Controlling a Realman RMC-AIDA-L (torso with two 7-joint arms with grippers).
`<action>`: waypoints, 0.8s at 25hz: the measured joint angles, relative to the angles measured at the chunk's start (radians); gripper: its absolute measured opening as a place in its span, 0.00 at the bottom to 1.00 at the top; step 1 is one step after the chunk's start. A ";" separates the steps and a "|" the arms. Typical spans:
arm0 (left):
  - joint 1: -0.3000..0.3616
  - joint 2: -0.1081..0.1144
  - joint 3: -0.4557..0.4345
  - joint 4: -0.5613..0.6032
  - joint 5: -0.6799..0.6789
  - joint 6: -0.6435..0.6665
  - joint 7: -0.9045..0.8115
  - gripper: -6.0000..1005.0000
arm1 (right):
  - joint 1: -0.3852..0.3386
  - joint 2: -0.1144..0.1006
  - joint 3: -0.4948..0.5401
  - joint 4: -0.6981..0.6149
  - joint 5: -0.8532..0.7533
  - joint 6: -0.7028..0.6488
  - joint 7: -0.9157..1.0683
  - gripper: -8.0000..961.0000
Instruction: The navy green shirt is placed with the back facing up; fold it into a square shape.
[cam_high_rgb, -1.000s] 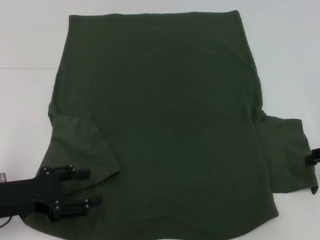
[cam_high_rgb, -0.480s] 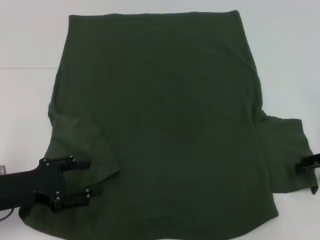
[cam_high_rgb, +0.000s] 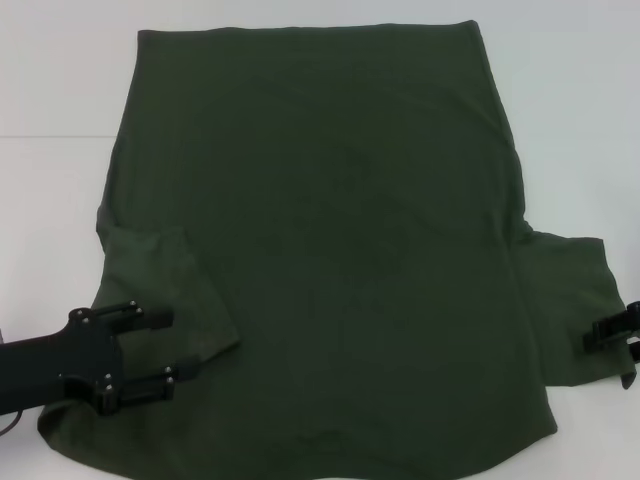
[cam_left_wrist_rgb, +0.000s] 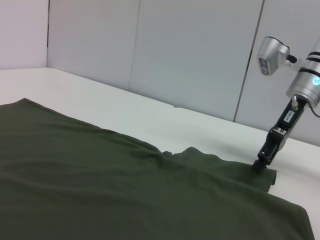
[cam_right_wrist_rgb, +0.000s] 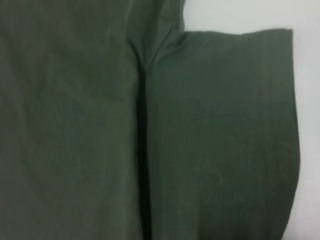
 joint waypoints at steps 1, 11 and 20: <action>0.000 0.000 -0.002 -0.002 0.000 0.000 0.002 0.74 | 0.000 0.001 -0.009 0.000 0.000 0.002 0.002 0.93; 0.001 -0.002 -0.022 -0.009 -0.001 0.000 0.018 0.74 | 0.008 0.001 -0.020 0.000 -0.002 0.001 0.011 0.41; 0.001 -0.005 -0.040 -0.008 -0.003 -0.002 0.027 0.74 | 0.008 0.005 -0.056 -0.001 0.000 0.010 -0.008 0.14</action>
